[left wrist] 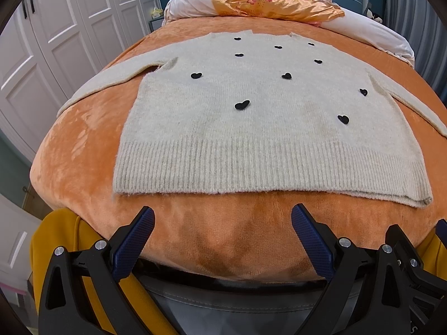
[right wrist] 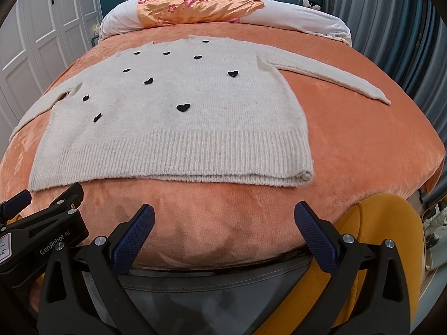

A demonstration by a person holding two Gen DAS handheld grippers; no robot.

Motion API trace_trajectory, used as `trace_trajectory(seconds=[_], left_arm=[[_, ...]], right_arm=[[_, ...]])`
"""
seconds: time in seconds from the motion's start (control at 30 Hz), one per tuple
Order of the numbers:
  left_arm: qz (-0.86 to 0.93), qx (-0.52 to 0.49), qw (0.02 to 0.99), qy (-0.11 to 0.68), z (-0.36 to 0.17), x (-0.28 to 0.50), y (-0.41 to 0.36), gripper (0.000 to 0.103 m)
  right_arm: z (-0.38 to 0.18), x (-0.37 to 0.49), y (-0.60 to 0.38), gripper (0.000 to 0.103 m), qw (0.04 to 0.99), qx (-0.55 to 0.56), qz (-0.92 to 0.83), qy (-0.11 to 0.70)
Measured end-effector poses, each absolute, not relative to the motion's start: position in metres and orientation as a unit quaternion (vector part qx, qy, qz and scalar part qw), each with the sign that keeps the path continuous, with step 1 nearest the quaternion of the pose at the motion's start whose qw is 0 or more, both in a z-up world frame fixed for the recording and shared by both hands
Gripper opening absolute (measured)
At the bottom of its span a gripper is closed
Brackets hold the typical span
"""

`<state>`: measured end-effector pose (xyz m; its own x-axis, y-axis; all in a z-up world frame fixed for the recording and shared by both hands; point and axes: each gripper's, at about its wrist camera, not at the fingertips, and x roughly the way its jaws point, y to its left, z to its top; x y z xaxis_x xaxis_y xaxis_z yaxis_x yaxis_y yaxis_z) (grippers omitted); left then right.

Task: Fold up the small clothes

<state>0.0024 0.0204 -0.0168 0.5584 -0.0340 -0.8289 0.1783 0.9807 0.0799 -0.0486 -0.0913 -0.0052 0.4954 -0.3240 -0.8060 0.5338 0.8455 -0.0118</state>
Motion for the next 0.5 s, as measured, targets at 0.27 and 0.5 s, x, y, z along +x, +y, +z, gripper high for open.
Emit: trace_trajectory(seconds=[0.27, 0.5], left_arm=[[-0.059, 0.085, 0.877, 0.469, -0.021, 0.004, 0.015, 0.095], [-0.070, 0.063, 0.875, 0.475, -0.019, 0.020, 0.022, 0.096]], right_arm=[[-0.010, -0.048, -0.093, 0.098, 0.854, 0.125, -0.247, 0.440], [-0.010, -0.047, -0.140, 0.098, 0.851, 0.153, -0.260, 0.430]])
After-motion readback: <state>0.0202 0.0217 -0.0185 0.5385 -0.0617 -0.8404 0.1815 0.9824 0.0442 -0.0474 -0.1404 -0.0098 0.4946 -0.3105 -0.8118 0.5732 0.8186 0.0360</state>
